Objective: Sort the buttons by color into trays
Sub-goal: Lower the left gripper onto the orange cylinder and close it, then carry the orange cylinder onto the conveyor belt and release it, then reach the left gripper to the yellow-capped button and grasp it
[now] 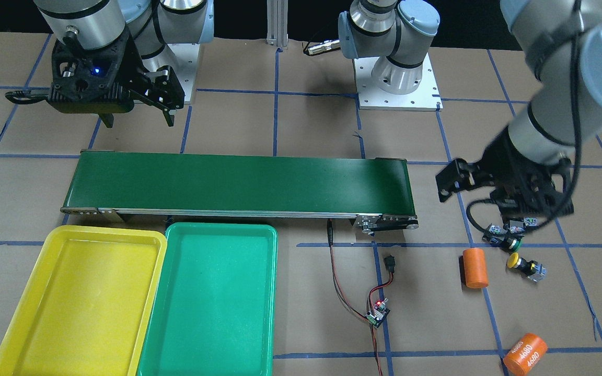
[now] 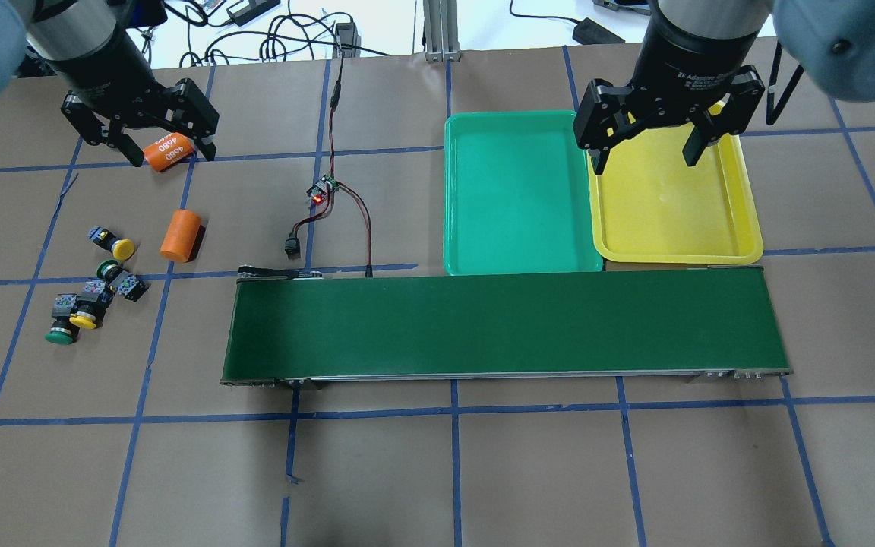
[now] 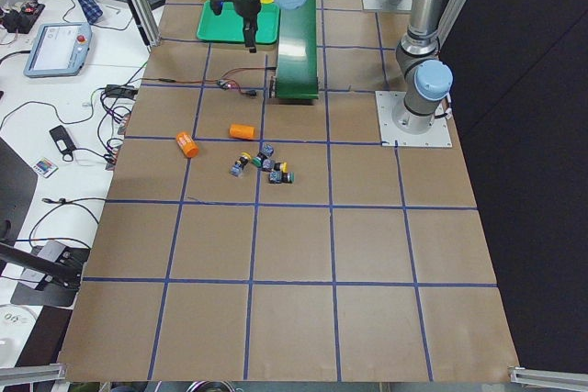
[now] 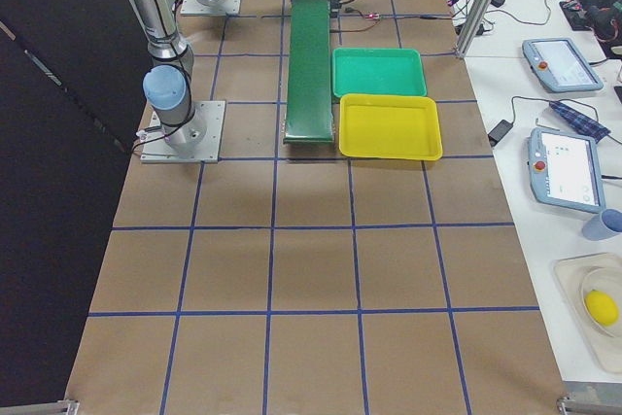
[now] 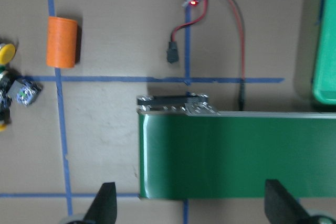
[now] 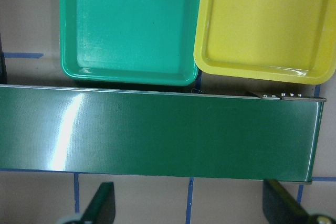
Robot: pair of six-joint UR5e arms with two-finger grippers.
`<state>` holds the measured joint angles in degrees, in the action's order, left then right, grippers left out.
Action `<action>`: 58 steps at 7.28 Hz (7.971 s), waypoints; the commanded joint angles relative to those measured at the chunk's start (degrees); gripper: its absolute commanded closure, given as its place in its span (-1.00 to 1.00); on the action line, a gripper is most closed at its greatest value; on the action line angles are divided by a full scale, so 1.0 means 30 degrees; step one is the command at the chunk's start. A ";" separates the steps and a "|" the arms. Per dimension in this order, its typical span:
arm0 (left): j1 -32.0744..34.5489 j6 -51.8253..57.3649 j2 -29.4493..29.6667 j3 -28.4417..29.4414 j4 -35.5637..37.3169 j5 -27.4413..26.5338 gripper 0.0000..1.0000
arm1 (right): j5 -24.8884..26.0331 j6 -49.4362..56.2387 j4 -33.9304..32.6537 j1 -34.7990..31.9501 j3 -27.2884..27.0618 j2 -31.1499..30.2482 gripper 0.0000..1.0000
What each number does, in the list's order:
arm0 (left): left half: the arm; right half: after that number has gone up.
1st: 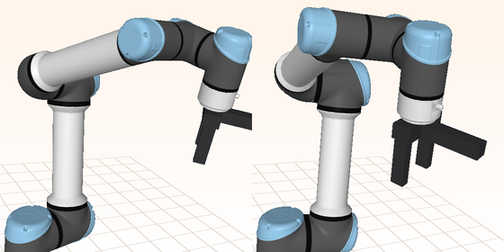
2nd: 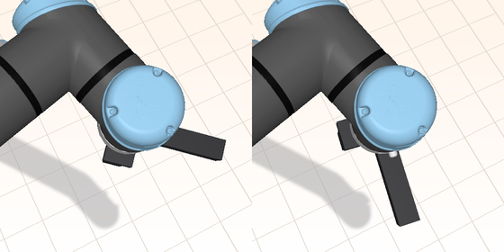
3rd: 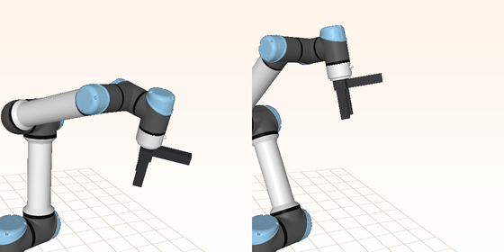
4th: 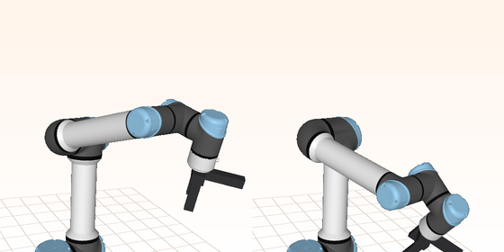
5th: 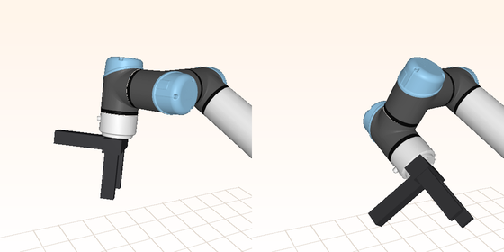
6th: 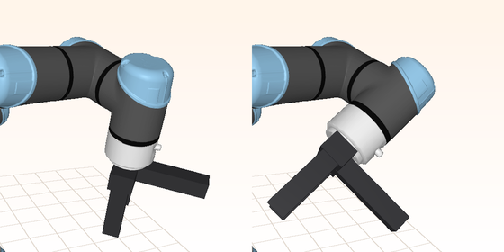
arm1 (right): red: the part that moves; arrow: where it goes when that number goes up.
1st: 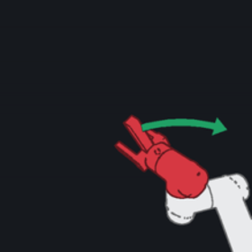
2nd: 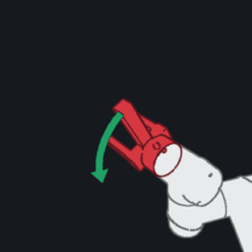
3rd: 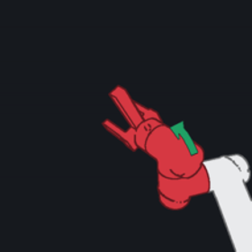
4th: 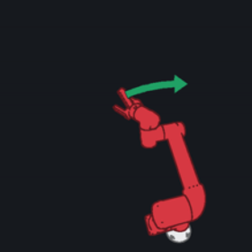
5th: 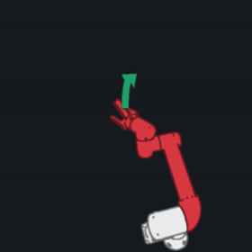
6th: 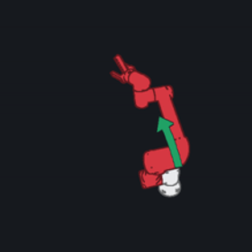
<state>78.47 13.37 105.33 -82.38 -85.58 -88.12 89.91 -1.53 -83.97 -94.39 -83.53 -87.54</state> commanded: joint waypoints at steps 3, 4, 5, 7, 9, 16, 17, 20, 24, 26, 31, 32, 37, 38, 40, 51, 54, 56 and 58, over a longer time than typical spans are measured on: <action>-0.2454 0.9644 0.6686 0.2866 0.6232 -0.0069 -1.00 | 0.0000 0.0040 0.0010 0.0000 -0.0019 0.0001 -1.00; -0.2454 1.0709 0.7683 0.3865 0.6349 -0.0069 -1.00 | 0.0000 0.0011 0.0010 0.0000 -0.0019 0.0001 -1.00; -0.2454 1.1039 0.8563 0.4397 0.7626 -0.0069 -1.00 | 0.0000 0.0011 0.0039 0.0000 -0.0019 0.0001 -1.00; -0.2512 1.1803 0.9593 0.4253 0.8049 -0.0098 -1.00 | 0.0000 0.0011 0.0040 0.0000 -0.0019 0.0030 -1.00; -0.2513 1.2095 0.9801 0.4136 0.8078 -0.0069 -1.00 | 0.0000 0.0011 0.0040 0.0000 -0.0019 0.0030 -1.00; -0.2894 1.5753 1.0476 0.4376 0.8456 0.0049 -1.00 | 0.0000 0.0011 0.0069 0.0000 -0.0019 0.0031 -1.00; -0.2894 1.5875 1.0564 0.4170 0.9243 0.0106 -0.93 | 0.0000 0.0011 0.0069 0.0000 -0.0019 0.0031 -1.00; -0.2894 1.5851 1.0448 0.4168 0.9280 0.0019 0.59 | -0.0029 0.0011 0.0069 -0.0030 -0.0019 0.0001 -1.00; -0.1525 0.7909 0.4988 -0.0178 0.5999 0.0195 1.00 | -0.0029 0.0011 0.0069 -0.0030 -0.0019 0.0001 -1.00; 0.1165 1.0064 0.0859 -0.4306 0.5825 0.0108 1.00 | 0.0000 0.0011 0.0069 0.0000 -0.0019 0.0031 -1.00; 0.3989 1.4235 -0.4519 -1.0914 0.6292 0.0048 1.00 | 0.0000 0.0040 0.0069 0.0000 -0.0019 0.0031 -1.00; 0.4107 1.4265 -0.4842 -1.1761 0.6350 -0.0010 0.99 | 0.0000 0.0040 0.0069 0.0029 -0.0019 0.0031 -1.00; 0.3759 1.4177 -0.5372 -1.1835 0.7582 0.0194 -1.00 | 0.0000 0.0011 0.0069 0.0029 -0.0019 0.0001 -1.00; 0.3089 1.4177 -0.5373 -1.0929 0.7320 0.0050 -1.00 | 0.0000 0.0011 0.0040 0.0000 -0.0019 0.0001 -1.00; -0.0588 1.4236 -0.4149 -1.0043 0.6847 0.0282 -1.00 | 0.0000 0.0011 0.0069 0.0000 -0.0019 0.0001 -1.00; -0.5413 1.3006 0.6519 -0.0928 0.7023 -0.1064 -1.00 | -0.0029 0.0011 0.0069 -0.0030 -0.0019 0.0001 -1.00; -0.5413 1.2742 0.6872 -0.1454 0.7083 -0.1621 -1.00 | -0.0029 0.0011 0.0069 -0.0030 -0.0019 0.0031 -1.00; -0.5442 1.2741 0.6902 -0.1809 0.7112 -0.1709 -1.00 | -0.0029 0.0040 0.0069 0.0000 -0.0019 0.0031 -1.00; -0.5443 1.2742 0.6931 -0.1867 0.7083 -0.1739 -1.00 | -0.0029 0.0040 0.0069 0.0029 -0.0019 0.0031 -1.00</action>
<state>62.15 51.58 126.05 -87.82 -64.27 -93.29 89.83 -1.41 -83.76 -94.37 -83.58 -87.45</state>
